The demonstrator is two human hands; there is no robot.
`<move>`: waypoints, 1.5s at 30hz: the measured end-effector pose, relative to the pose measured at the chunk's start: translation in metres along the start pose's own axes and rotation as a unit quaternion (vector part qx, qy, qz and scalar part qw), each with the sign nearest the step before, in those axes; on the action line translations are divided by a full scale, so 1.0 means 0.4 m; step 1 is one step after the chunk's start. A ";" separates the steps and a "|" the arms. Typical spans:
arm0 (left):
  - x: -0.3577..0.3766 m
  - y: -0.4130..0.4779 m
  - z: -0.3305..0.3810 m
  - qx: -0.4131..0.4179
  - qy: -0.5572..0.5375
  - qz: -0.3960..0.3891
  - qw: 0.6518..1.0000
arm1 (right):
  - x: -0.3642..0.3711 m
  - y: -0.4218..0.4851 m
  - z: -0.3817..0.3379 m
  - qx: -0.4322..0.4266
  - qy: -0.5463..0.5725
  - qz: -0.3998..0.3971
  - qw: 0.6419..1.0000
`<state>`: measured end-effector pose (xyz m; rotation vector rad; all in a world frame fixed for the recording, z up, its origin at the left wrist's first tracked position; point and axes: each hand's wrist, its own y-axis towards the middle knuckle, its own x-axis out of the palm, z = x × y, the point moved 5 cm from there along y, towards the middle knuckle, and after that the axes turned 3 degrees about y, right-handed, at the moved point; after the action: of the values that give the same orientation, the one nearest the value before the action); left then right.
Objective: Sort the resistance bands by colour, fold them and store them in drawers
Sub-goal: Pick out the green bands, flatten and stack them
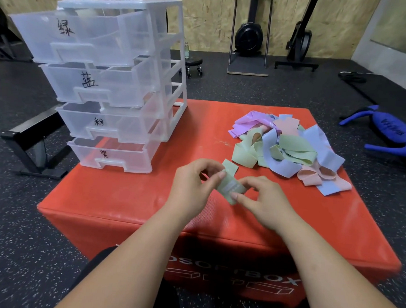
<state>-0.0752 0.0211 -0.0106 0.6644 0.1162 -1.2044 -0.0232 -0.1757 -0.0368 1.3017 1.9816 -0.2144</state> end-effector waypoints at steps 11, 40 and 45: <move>0.010 -0.010 0.050 -0.038 -0.168 -0.025 0.985 | -0.063 -0.015 -0.089 -0.022 0.054 0.064 0.996; 0.036 -0.080 -0.025 -0.158 -0.044 -0.362 0.918 | -0.256 -0.129 0.117 0.231 0.319 0.289 0.873; -0.033 -0.044 -0.104 -0.205 -0.029 -0.199 0.958 | -0.256 -0.158 0.175 0.308 0.247 0.203 0.896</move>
<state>-0.0851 0.0506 -0.0459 0.2416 0.4547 -1.5263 -0.0211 -0.3150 -0.0347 2.3413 2.0563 -0.3530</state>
